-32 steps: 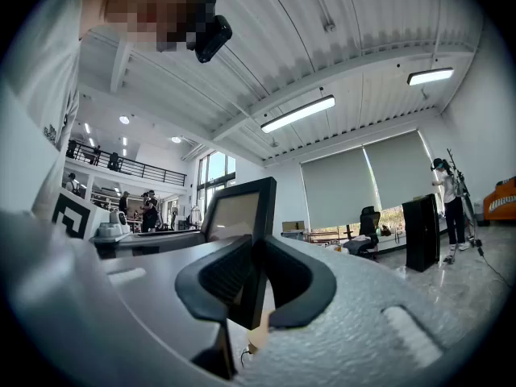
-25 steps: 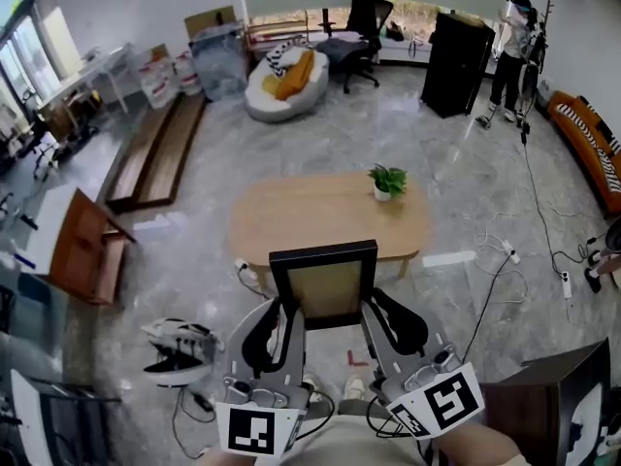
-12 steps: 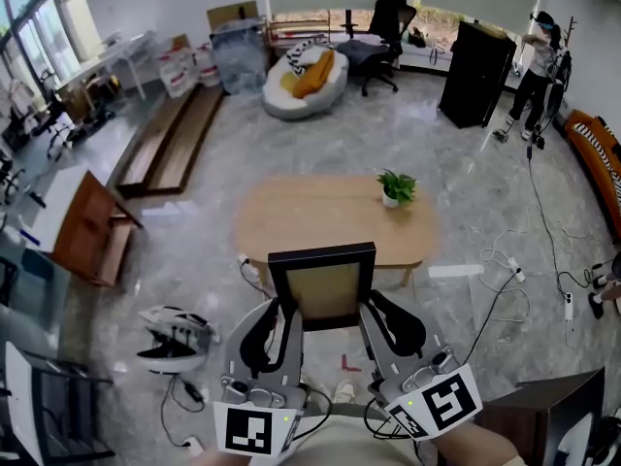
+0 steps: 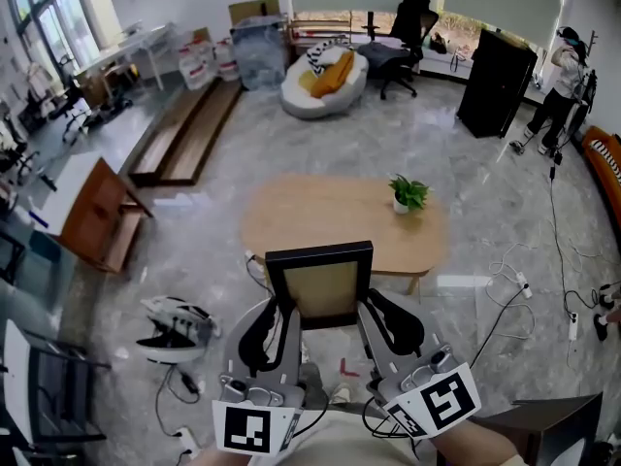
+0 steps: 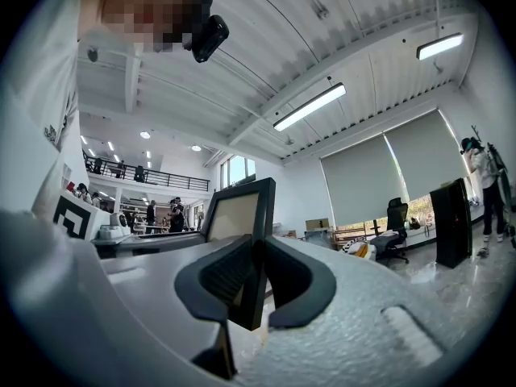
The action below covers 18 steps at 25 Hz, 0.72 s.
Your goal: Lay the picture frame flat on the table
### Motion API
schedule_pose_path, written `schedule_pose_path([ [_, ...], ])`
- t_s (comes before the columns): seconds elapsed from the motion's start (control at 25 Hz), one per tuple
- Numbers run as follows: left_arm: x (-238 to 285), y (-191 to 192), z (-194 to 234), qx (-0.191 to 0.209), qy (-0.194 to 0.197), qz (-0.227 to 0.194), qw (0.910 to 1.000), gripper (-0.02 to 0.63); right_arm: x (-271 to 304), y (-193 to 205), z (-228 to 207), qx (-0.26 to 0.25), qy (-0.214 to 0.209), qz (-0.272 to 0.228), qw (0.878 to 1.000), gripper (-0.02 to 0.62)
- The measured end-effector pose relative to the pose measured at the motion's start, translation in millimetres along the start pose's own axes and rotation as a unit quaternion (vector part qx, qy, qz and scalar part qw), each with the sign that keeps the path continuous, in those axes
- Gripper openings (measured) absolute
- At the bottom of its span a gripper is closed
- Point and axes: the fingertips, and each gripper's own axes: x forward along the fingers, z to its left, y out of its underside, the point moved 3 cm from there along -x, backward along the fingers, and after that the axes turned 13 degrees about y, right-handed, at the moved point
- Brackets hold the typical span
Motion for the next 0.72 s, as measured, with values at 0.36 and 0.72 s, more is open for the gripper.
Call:
schedule_pose_path([
  [0.36, 13, 17, 24, 0.002, -0.029, -0.003, 0.9996, 0.101, 33, 17, -5, 0.0, -0.023, 0.005, 1.0, 0.051],
  [0.72, 38, 34, 73, -0.002, -0.043, 0.001, 0.9991, 0.103, 93, 33, -6, 0.004, -0.034, 0.016, 0.999, 0.051],
])
